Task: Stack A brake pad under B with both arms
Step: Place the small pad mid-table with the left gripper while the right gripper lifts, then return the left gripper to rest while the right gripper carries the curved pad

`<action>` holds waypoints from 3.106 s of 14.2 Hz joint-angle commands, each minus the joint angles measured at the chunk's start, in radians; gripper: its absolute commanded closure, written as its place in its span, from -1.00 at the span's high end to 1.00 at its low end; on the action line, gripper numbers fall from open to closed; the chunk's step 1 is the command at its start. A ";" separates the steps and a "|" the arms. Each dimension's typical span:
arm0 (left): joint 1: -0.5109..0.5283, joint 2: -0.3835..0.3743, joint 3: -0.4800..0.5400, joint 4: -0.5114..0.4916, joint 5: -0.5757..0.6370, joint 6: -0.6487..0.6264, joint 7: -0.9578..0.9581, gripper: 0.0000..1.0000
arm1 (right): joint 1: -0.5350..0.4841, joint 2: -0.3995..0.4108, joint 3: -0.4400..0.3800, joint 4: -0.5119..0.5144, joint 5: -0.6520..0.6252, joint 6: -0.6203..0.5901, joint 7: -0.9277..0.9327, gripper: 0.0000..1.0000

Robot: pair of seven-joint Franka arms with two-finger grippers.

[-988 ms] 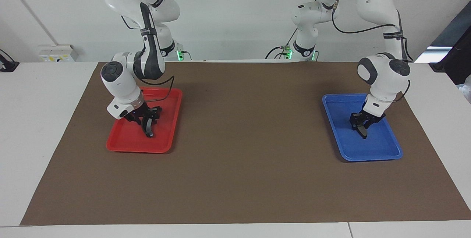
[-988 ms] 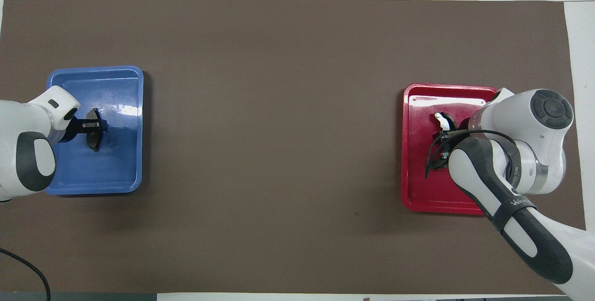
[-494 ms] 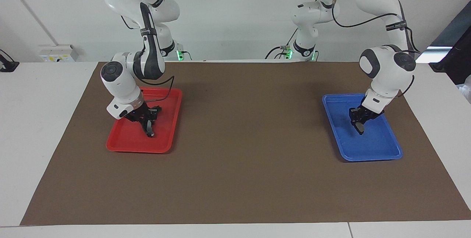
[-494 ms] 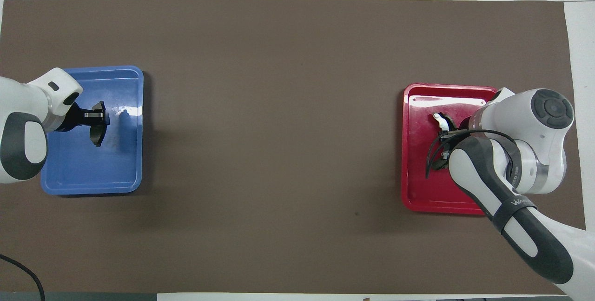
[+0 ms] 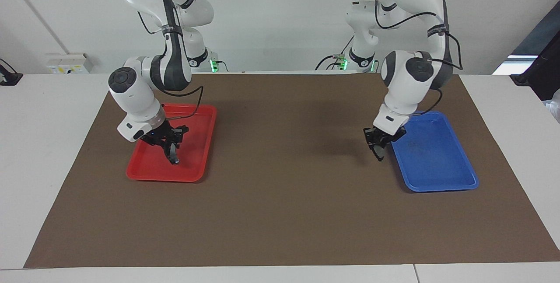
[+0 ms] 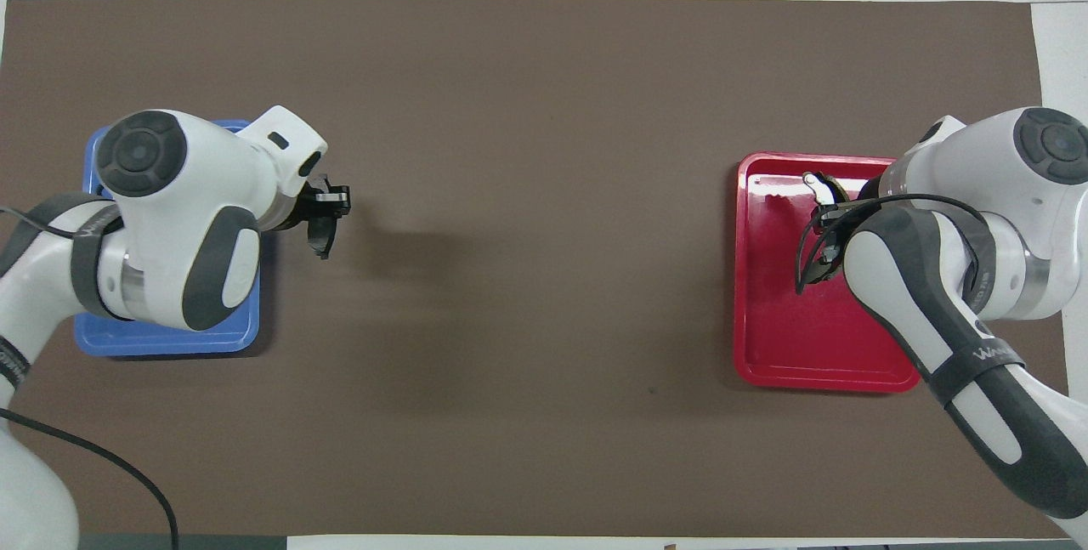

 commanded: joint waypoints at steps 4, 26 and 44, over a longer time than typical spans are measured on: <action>-0.225 0.157 0.017 0.111 0.024 0.063 -0.245 -0.99 | -0.015 -0.002 0.003 0.152 0.005 -0.158 -0.023 -0.96; 0.149 -0.111 0.018 0.119 0.022 -0.262 0.161 1.00 | 0.359 0.070 0.020 0.388 0.133 -0.256 0.339 -1.00; 0.343 -0.176 0.023 0.366 0.011 -0.647 0.394 1.00 | 0.631 0.469 0.029 0.575 0.136 0.014 0.583 -0.98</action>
